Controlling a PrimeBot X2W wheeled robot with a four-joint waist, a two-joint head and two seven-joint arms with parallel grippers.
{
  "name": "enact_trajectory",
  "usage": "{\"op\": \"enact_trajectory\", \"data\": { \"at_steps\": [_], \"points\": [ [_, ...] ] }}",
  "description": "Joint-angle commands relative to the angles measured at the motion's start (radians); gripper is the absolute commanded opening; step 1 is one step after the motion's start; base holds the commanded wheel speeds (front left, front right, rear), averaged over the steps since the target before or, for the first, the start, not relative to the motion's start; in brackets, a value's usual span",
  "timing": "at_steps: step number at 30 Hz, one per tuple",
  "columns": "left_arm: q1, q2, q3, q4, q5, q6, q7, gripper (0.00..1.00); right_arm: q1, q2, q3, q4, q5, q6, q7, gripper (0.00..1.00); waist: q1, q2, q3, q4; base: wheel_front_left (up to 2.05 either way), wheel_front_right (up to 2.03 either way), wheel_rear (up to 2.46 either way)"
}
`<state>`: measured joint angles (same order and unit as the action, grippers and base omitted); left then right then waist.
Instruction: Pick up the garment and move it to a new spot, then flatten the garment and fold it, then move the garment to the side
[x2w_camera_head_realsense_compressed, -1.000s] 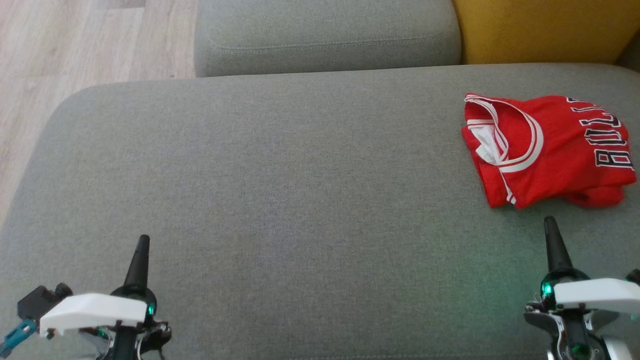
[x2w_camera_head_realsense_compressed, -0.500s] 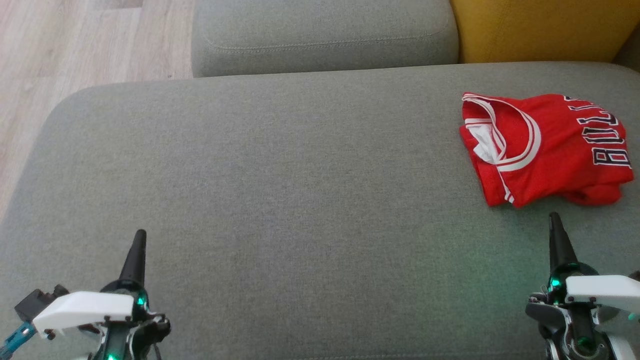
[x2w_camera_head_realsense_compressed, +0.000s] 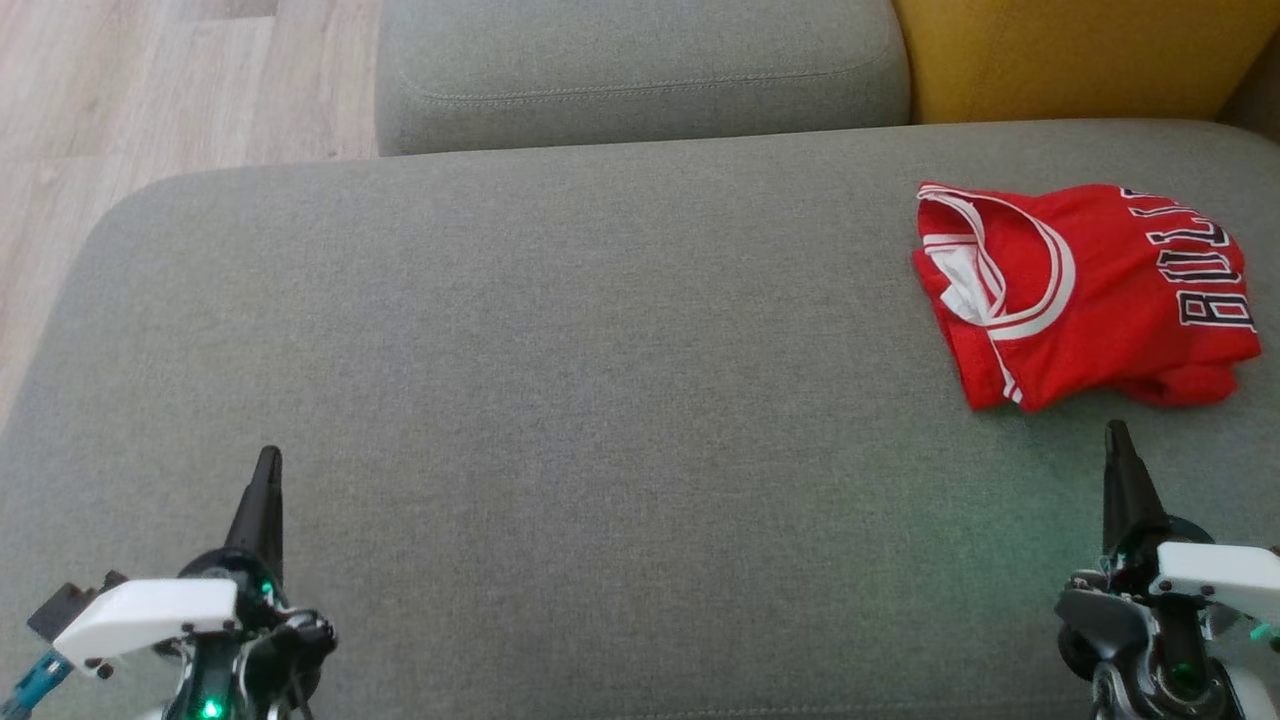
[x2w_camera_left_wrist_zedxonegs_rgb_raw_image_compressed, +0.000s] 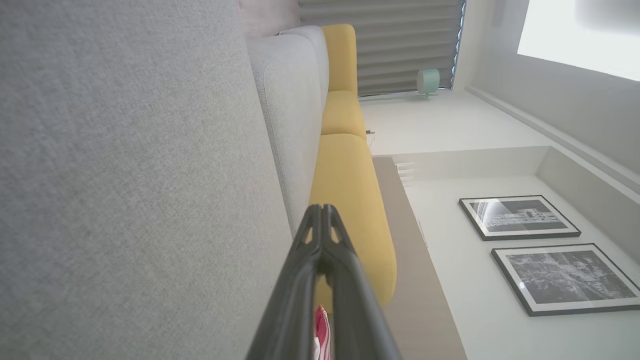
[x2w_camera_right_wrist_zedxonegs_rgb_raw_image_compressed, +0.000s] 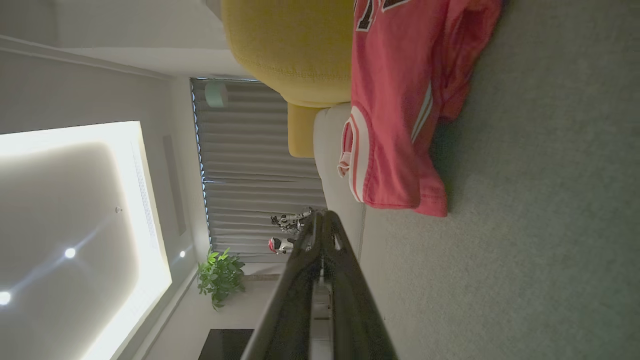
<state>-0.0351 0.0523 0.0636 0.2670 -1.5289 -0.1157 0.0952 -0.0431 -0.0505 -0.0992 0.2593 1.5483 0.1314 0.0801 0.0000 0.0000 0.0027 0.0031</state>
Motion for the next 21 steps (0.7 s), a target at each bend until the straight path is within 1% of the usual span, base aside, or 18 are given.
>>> {"op": "enact_trajectory", "data": {
  "at_steps": [1, 6, 21],
  "points": [
    [-0.065, 0.004, 0.04, -0.027, -0.028, -0.01, 0.007, 0.0, -0.054, -0.021, 0.018, -0.027, 0.032, -0.001, 0.006, 0.0, 0.0, 0.0, 0.0, -0.001, 0.0, 0.0, 0.0],
    [-0.073, -0.001, 0.05, -0.022, -0.08, -0.015, 0.017, 0.0, -0.062, -0.021, 0.014, -0.016, 0.084, -0.001, 0.01, 0.0, 0.0, 0.0, 0.0, -0.003, 0.0, 0.0, 0.0],
    [-0.073, -0.001, 0.05, -0.022, -0.08, -0.015, 0.018, 0.0, -0.063, -0.017, 0.009, -0.016, 0.08, -0.001, 0.014, 0.0, 0.0, 0.0, 0.0, -0.003, 0.0, 0.0, 0.0]
  ]
}}
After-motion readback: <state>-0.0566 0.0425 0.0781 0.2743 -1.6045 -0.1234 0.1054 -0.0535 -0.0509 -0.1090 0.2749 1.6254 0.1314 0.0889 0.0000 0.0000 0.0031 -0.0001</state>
